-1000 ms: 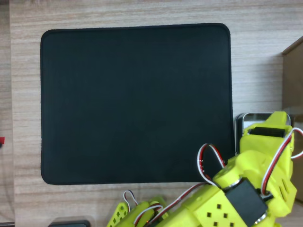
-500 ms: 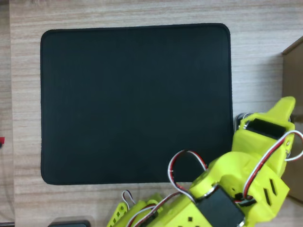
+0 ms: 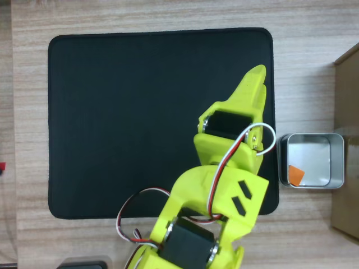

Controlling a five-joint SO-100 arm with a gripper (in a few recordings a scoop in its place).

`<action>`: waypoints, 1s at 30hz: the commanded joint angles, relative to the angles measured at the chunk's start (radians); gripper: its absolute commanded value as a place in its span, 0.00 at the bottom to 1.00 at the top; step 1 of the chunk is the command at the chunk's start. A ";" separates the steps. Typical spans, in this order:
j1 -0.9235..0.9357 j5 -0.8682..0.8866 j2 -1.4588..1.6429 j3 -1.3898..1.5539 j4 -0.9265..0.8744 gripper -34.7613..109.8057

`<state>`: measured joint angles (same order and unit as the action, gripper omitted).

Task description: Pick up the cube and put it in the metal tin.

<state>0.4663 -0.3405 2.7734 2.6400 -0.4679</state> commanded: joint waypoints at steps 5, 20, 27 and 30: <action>-0.173 0.129 0.115 0.026 -0.046 0.26; -0.422 0.402 0.480 0.400 -0.046 0.24; -0.439 0.417 0.569 0.460 -0.138 0.24; -0.434 0.416 0.589 0.460 -0.210 0.24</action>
<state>0.0169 0.0629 3.3364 3.0879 -0.6581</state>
